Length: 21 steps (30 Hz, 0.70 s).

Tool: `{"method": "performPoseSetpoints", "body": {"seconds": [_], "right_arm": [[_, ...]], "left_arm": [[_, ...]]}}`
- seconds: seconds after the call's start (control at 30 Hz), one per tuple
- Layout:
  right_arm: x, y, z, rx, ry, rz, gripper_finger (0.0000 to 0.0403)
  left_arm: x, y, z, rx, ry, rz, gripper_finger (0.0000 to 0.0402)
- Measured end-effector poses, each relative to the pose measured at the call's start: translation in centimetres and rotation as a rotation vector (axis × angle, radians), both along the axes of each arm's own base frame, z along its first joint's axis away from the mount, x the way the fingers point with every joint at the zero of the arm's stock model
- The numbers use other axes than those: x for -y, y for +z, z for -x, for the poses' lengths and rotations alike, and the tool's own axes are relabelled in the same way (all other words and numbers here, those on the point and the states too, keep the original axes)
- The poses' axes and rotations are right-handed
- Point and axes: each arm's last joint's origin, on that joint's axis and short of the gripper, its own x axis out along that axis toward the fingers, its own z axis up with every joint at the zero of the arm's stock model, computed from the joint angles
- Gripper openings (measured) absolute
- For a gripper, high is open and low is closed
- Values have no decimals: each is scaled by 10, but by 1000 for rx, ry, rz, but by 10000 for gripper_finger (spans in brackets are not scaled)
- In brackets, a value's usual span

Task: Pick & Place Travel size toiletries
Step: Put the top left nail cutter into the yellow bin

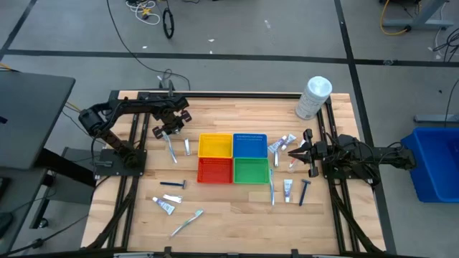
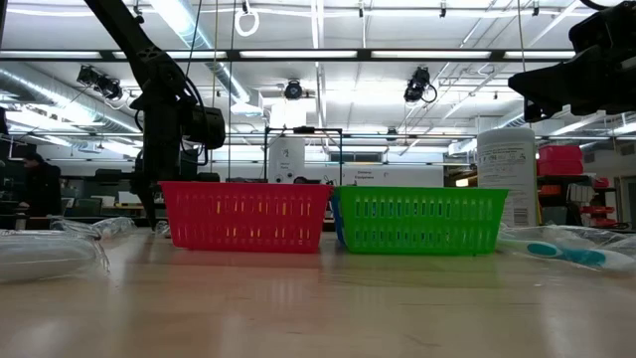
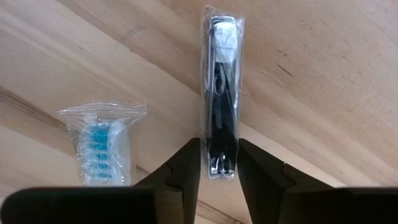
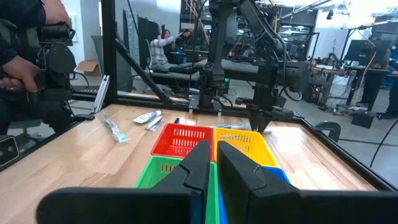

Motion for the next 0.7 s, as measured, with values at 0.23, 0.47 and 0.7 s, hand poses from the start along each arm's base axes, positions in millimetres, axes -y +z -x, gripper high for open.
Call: {"method": "performPoseSetpoints", "body": {"seconds": [0.23, 0.47, 0.7], "right_arm": [[0, 0, 0, 0, 0, 0, 40], [0, 0, 0, 0, 0, 0, 40], [0, 0, 0, 0, 0, 0, 41]], "left_arm": [[0, 0, 0, 1, 0, 1, 86], [0, 0, 0, 3, 0, 3, 83], [0, 0, 0, 7, -6, 6, 79]]}}
